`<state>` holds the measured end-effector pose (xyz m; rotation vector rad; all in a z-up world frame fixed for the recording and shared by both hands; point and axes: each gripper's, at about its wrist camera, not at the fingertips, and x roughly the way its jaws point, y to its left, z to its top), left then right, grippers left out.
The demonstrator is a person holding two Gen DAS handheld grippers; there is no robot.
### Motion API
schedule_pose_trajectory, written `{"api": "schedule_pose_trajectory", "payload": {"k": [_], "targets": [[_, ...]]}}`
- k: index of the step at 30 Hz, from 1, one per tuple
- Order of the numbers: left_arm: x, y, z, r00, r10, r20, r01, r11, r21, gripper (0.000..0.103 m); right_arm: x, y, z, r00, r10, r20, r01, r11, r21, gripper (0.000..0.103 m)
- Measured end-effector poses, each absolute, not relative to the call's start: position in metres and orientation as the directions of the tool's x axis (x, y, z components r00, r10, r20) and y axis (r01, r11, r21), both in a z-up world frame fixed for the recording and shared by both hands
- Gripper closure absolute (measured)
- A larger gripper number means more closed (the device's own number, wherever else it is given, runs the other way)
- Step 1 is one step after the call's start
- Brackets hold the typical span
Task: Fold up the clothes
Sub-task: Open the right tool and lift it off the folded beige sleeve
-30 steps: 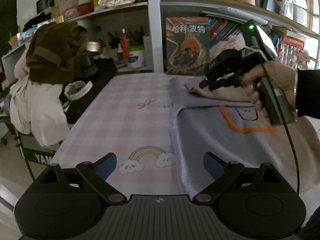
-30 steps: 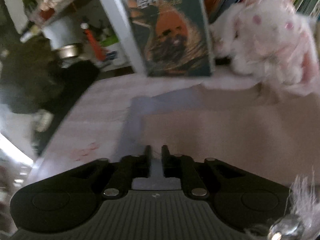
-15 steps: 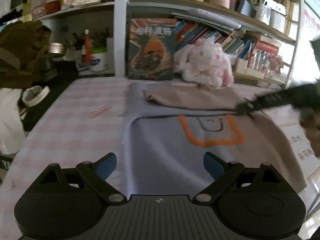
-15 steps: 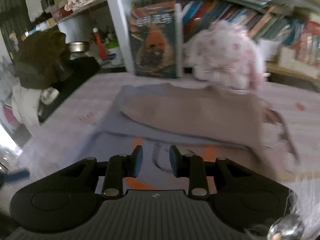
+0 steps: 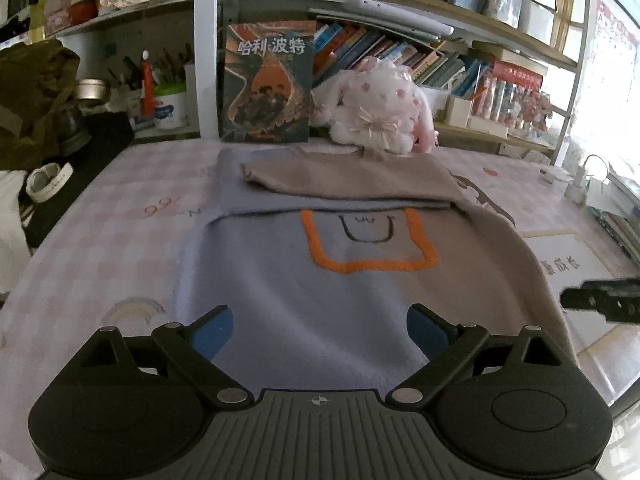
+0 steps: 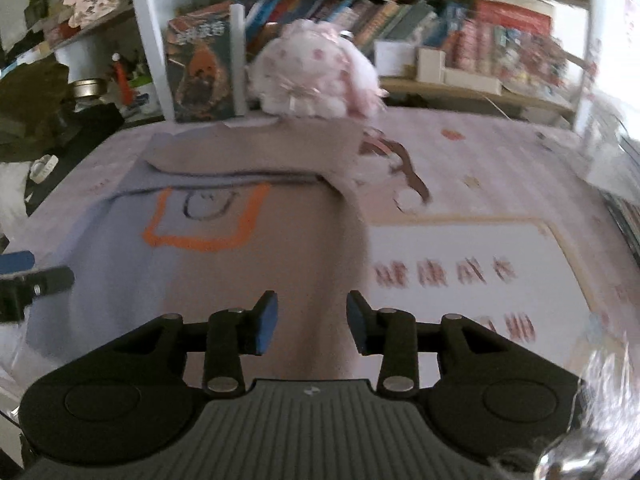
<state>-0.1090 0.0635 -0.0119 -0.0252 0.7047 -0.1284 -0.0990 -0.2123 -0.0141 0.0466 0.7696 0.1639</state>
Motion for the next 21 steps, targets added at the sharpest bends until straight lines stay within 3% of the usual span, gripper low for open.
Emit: {"api": "schedule_pose_trajectory", "payload": {"k": [8, 21], "targets": [[-0.146, 0.057, -0.02, 0.723, -0.058, -0.689, 0.056, 0.998, -0.026, 0.007, -0.142, -0.242, -0.025, 0.689, 0.161, -0.707, -0.118, 0.987, 0.11, 0.057], [-0.166, 0.095, -0.034, 0.673, 0.001, -0.74, -0.053, 0.998, -0.047, 0.008, -0.165, -0.26, -0.043, 0.644, 0.15, -0.75, -0.04, 0.986, 0.163, 0.051]]}}
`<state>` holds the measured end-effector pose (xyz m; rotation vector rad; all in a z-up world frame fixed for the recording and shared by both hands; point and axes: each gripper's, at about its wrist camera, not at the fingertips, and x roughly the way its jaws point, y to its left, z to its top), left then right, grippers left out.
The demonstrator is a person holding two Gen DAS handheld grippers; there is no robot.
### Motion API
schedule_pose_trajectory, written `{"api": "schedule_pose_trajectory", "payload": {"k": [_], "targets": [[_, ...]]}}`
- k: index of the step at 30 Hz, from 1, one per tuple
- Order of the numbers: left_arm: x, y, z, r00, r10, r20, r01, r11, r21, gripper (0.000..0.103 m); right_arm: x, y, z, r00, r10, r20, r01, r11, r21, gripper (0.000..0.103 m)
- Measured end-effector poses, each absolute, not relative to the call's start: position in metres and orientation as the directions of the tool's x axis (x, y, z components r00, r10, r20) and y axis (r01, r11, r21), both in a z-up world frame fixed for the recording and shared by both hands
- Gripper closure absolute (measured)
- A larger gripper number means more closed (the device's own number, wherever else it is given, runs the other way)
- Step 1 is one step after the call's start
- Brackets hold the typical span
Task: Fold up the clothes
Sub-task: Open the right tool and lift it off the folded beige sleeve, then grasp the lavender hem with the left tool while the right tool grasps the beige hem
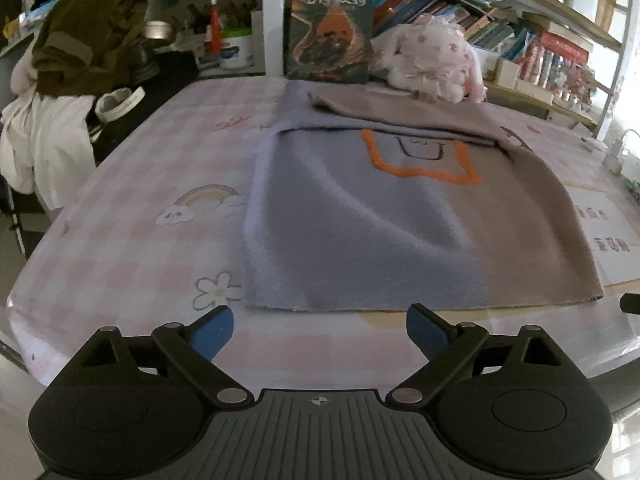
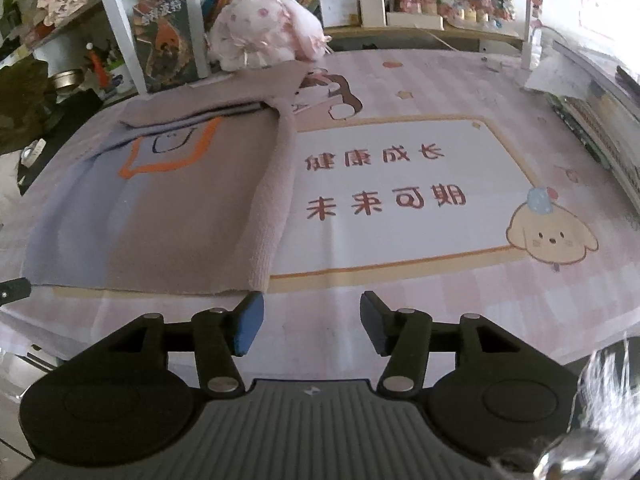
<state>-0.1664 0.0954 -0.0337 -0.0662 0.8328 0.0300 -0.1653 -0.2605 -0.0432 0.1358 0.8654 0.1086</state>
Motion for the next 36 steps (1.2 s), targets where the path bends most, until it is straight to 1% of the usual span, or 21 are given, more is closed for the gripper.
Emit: {"api": "schedule_pose_trajectory", "payload": {"k": [4, 6, 7, 9, 11, 15, 17, 19, 21, 22, 23, 24, 25, 26, 29, 30, 32, 34, 36], "targets": [[-0.156, 0.116, -0.035, 0.668, -0.012, -0.744, -0.113, 0.987, -0.118, 0.01, -0.155, -0.26, -0.046, 0.636, 0.156, -0.756, -0.009, 0.981, 0.195, 0.05], [-0.146, 0.126, -0.035, 0.669, -0.034, -0.743, -0.137, 0.976, -0.169, 0.012, -0.147, -0.259, -0.046, 0.633, 0.164, -0.756, 0.006, 0.976, 0.217, 0.05], [-0.14, 0.132, -0.036, 0.667, -0.049, -0.743, -0.144, 0.971, -0.193, 0.015, -0.142, -0.258, -0.046, 0.633, 0.17, -0.755, 0.011, 0.974, 0.228, 0.05], [-0.128, 0.141, -0.039, 0.661, -0.073, -0.747, -0.158, 0.959, -0.234, 0.023, -0.132, -0.257, -0.046, 0.631, 0.176, -0.755, 0.022, 0.969, 0.245, 0.05], [-0.115, 0.148, -0.043, 0.644, -0.081, -0.761, -0.178, 0.951, -0.252, 0.036, -0.12, -0.255, -0.047, 0.627, 0.181, -0.758, 0.037, 0.965, 0.261, 0.05], [-0.097, 0.159, -0.05, 0.625, -0.095, -0.775, -0.193, 0.943, -0.271, 0.046, -0.1, -0.254, -0.049, 0.62, 0.189, -0.762, 0.073, 0.953, 0.296, 0.051], [-0.09, 0.163, -0.051, 0.623, -0.096, -0.777, -0.195, 0.942, -0.272, 0.057, -0.09, -0.254, -0.05, 0.616, 0.194, -0.763, 0.091, 0.945, 0.313, 0.051], [-0.084, 0.166, -0.051, 0.623, -0.097, -0.776, -0.192, 0.943, -0.272, 0.063, -0.082, -0.253, -0.051, 0.615, 0.193, -0.764, 0.098, 0.943, 0.317, 0.053], [-0.079, 0.167, -0.052, 0.62, -0.108, -0.777, -0.182, 0.944, -0.277, 0.074, -0.075, -0.251, -0.052, 0.615, 0.191, -0.765, 0.101, 0.943, 0.317, 0.055], [-0.077, 0.167, -0.052, 0.616, -0.115, -0.779, -0.176, 0.944, -0.279, 0.083, -0.072, -0.25, -0.052, 0.615, 0.193, -0.765, 0.097, 0.944, 0.316, 0.056], [-0.075, 0.166, -0.052, 0.61, -0.12, -0.783, -0.173, 0.944, -0.28, 0.088, -0.07, -0.248, -0.053, 0.613, 0.198, -0.765, 0.09, 0.944, 0.316, 0.062], [-0.074, 0.165, -0.051, 0.605, -0.122, -0.787, -0.173, 0.945, -0.279, 0.089, -0.068, -0.246, -0.053, 0.612, 0.202, -0.764, 0.083, 0.945, 0.316, 0.069], [-0.075, 0.163, -0.048, 0.603, -0.121, -0.788, -0.175, 0.944, -0.279, 0.091, -0.066, -0.245, -0.054, 0.606, 0.219, -0.765, 0.069, 0.943, 0.325, 0.084], [-0.076, 0.161, -0.043, 0.612, -0.129, -0.781, -0.165, 0.944, -0.285, 0.091, -0.065, -0.243, -0.053, 0.602, 0.238, -0.762, 0.058, 0.939, 0.339, 0.086], [-0.081, 0.15, -0.028, 0.633, -0.166, -0.756, -0.091, 0.954, -0.286, 0.091, -0.068, -0.242, -0.047, 0.61, 0.285, -0.74, 0.052, 0.917, 0.396, 0.087], [-0.081, 0.146, -0.027, 0.628, -0.168, -0.76, -0.074, 0.959, -0.272, 0.09, -0.069, -0.244, -0.044, 0.614, 0.306, -0.728, 0.06, 0.901, 0.429, 0.087], [-0.079, 0.143, -0.032, 0.604, -0.148, -0.783, -0.064, 0.97, -0.233, 0.086, -0.069, -0.248, -0.044, 0.61, 0.338, -0.716, 0.076, 0.875, 0.478, 0.086], [-0.079, 0.145, -0.036, 0.582, -0.11, -0.806, -0.083, 0.977, -0.194, 0.085, -0.068, -0.25, -0.047, 0.59, 0.344, -0.73, 0.092, 0.87, 0.485, 0.083], [-0.082, 0.148, -0.039, 0.574, -0.118, -0.81, -0.094, 0.974, -0.208, 0.081, -0.07, -0.25, -0.049, 0.579, 0.329, -0.746, 0.092, 0.883, 0.461, 0.083]]}}
